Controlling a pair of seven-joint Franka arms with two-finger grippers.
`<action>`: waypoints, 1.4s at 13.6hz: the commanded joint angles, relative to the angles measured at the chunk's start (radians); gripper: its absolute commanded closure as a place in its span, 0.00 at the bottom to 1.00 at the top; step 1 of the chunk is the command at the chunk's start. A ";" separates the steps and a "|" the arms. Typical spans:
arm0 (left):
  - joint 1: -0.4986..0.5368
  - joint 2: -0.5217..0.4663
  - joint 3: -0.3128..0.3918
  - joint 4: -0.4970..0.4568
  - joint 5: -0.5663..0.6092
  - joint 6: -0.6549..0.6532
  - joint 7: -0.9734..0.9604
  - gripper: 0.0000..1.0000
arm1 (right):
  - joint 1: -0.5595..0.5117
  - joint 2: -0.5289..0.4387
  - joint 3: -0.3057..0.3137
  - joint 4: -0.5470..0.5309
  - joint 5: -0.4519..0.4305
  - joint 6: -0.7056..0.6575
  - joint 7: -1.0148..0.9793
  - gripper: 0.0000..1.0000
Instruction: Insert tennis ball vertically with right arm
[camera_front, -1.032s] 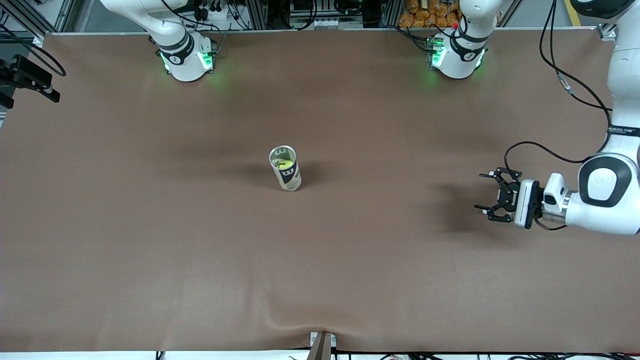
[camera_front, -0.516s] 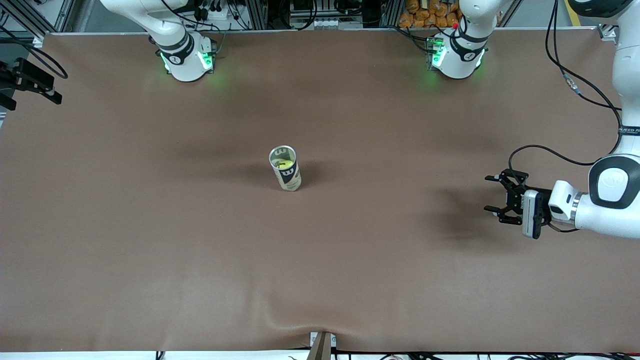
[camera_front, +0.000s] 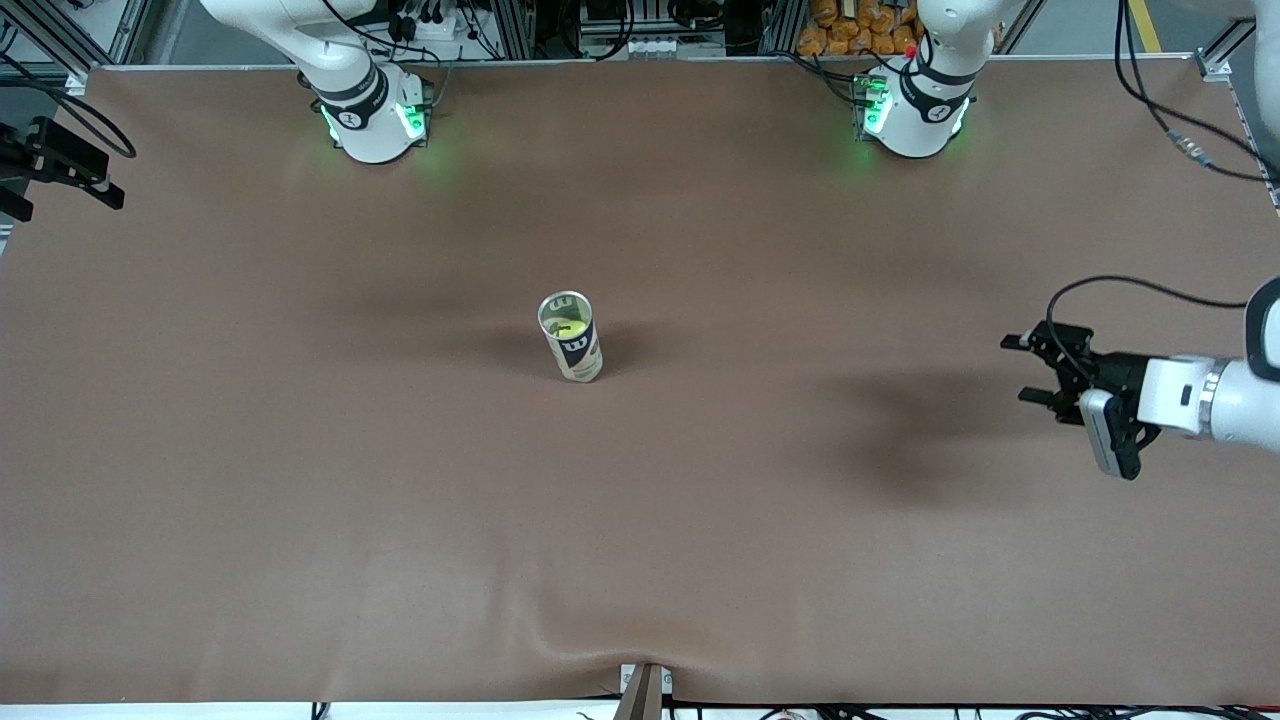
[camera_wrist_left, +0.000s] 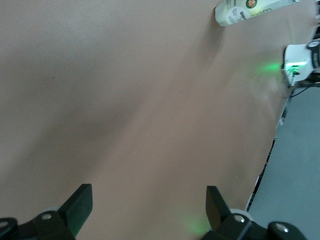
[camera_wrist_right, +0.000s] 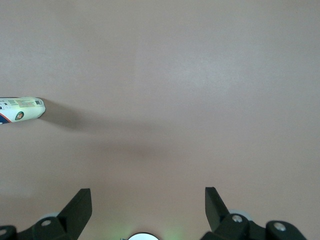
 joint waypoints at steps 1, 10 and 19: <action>-0.114 -0.119 0.131 -0.021 0.017 -0.025 -0.088 0.00 | -0.009 0.005 0.001 0.017 0.016 -0.012 -0.016 0.00; -0.490 -0.453 0.562 -0.047 0.010 -0.209 -0.475 0.00 | -0.011 0.005 0.001 0.018 0.018 -0.014 -0.016 0.00; -0.599 -0.599 0.693 -0.086 0.201 -0.190 -0.608 0.00 | -0.018 0.005 -0.005 0.017 0.016 -0.017 -0.017 0.00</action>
